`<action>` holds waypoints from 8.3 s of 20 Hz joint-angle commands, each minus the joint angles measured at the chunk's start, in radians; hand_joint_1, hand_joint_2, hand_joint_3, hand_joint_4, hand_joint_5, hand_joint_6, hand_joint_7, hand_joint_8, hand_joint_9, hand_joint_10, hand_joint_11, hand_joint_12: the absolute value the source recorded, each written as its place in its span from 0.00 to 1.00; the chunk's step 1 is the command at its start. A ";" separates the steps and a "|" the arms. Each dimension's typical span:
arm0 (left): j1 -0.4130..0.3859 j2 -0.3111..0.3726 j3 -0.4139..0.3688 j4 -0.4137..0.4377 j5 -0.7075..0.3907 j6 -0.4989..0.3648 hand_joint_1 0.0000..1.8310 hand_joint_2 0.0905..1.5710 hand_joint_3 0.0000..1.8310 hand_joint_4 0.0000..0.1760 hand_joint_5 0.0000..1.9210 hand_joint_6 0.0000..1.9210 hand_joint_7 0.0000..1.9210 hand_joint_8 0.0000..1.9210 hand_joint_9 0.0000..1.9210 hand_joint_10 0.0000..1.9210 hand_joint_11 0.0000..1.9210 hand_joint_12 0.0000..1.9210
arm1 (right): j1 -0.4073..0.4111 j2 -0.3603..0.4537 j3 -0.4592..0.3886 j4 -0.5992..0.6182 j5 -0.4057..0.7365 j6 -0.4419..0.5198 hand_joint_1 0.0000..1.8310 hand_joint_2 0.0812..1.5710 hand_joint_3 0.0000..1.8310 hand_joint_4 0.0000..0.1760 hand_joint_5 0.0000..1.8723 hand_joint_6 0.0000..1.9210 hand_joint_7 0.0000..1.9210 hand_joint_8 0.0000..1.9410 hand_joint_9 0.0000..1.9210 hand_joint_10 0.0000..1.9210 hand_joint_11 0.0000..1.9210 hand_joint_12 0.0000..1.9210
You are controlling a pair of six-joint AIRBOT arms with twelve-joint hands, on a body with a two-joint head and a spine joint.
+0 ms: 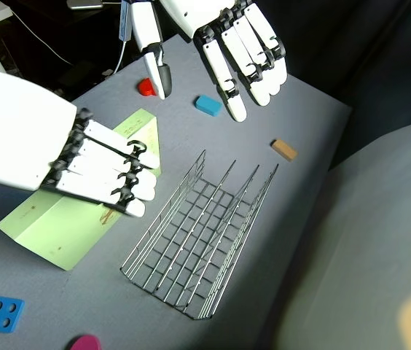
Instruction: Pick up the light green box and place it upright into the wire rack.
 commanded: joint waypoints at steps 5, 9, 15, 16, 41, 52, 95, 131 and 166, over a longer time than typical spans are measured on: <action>0.002 0.024 0.020 0.078 -0.049 0.013 0.07 0.76 0.00 0.61 0.12 0.00 0.08 0.00 0.07 0.00 0.00 0.24 | 0.017 -0.028 0.028 0.038 0.017 -0.062 0.45 0.59 0.00 0.17 0.06 0.00 0.06 0.00 0.04 0.00 0.00 0.23; 0.005 0.025 0.025 0.070 -0.055 0.021 0.08 0.76 0.00 0.61 0.12 0.00 0.08 0.00 0.07 0.00 0.00 0.24 | 0.011 -0.051 0.043 0.061 0.008 -0.062 0.45 0.59 0.00 0.19 0.06 0.00 0.06 0.00 0.04 0.00 0.00 0.22; 0.004 0.035 0.022 0.051 -0.067 0.037 0.08 0.76 0.00 0.61 0.12 0.00 0.08 0.00 0.07 0.00 0.00 0.24 | -0.002 -0.080 0.072 0.061 -0.009 -0.035 0.45 0.58 0.00 0.19 0.06 0.00 0.06 0.00 0.04 0.00 0.00 0.21; 0.004 0.038 0.021 0.051 -0.067 0.037 0.08 0.76 0.00 0.61 0.12 0.00 0.08 0.00 0.07 0.00 0.00 0.24 | -0.004 -0.083 0.073 0.061 -0.009 -0.031 0.45 0.58 0.00 0.19 0.06 0.00 0.06 0.00 0.04 0.00 0.00 0.21; -0.005 0.049 0.016 0.012 -0.050 0.072 0.08 0.77 0.00 0.62 0.11 0.00 0.07 0.00 0.07 0.00 0.00 0.25 | -0.029 -0.098 0.082 0.022 -0.014 -0.011 0.74 0.74 0.00 0.00 0.41 0.55 0.45 0.63 0.43 0.71 0.39 0.72; -0.011 0.050 0.009 0.012 -0.031 0.068 0.10 0.77 0.00 0.61 0.13 0.01 0.08 0.00 0.07 0.00 0.00 0.25 | 0.048 -0.018 0.037 0.023 0.018 -0.042 0.75 0.71 0.00 0.00 0.45 0.48 0.50 0.55 0.48 0.72 0.40 0.75; -0.017 0.056 0.033 -0.013 -0.004 0.089 0.10 0.78 0.00 0.61 0.13 0.01 0.08 0.00 0.07 0.00 0.00 0.24 | 0.156 -0.372 0.479 -0.018 0.123 -0.086 0.74 0.74 0.00 0.00 0.40 0.57 0.45 0.62 0.43 0.75 0.40 0.74; -0.020 0.067 -0.001 -0.031 -0.025 0.118 0.12 0.78 0.00 0.62 0.13 0.00 0.07 0.00 0.06 0.00 0.00 0.26 | -0.030 -0.391 0.571 -0.118 0.190 0.027 0.74 0.74 0.00 0.00 0.40 0.58 0.45 0.62 0.43 0.76 0.39 0.76; -0.043 -0.046 -0.100 0.012 0.070 0.040 0.31 0.72 0.00 0.00 0.39 0.66 0.40 0.64 0.41 0.93 0.46 0.98 | 0.063 0.316 -0.091 -0.111 0.275 -0.155 0.41 0.66 0.00 0.00 0.34 0.97 0.35 0.98 0.53 1.00 0.71 1.00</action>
